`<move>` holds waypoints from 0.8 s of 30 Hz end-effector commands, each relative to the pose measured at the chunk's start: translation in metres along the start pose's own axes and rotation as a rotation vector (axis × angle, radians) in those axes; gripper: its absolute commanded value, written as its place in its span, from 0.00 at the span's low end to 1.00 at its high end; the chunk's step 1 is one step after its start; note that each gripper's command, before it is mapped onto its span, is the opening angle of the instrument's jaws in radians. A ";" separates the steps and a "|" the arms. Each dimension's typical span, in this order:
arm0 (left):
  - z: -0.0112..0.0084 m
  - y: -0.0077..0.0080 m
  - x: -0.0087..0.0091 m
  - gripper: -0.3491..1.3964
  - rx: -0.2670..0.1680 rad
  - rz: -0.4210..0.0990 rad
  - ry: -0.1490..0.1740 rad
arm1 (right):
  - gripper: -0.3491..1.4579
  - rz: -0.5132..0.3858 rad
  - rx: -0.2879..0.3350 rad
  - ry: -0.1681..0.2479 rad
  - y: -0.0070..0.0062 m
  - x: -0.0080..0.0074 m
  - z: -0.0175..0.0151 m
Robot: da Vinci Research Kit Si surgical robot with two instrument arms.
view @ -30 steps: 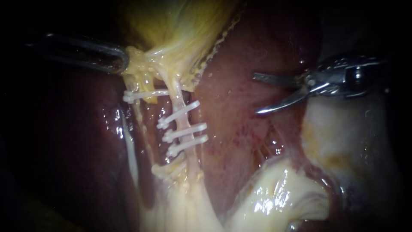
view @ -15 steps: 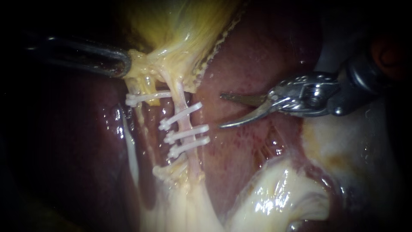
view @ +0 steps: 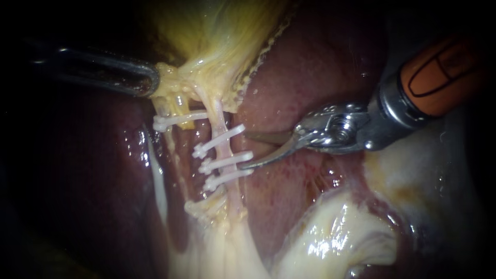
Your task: Go to the cutting position right tube
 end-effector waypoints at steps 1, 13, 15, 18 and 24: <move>0.0000 0.0000 0.0000 0.00 0.000 0.000 0.000 | 0.94 0.001 0.007 0.005 0.0002 0.0001 0.0002; 0.0002 -0.0001 0.0002 0.00 0.002 0.001 0.000 | 0.95 0.039 0.126 0.066 0.0022 0.0013 0.0027; 0.0002 -0.0001 0.0002 0.00 0.002 0.001 0.000 | 0.95 0.045 0.147 0.073 0.0025 0.0013 0.0032; 0.0002 -0.0001 0.0002 0.00 0.001 0.001 0.000 | 0.95 0.042 0.185 0.089 0.0026 0.0014 0.0036; 0.0003 -0.0001 0.0002 0.00 0.001 0.001 0.000 | 0.95 0.029 0.280 0.134 0.0025 0.0021 0.0044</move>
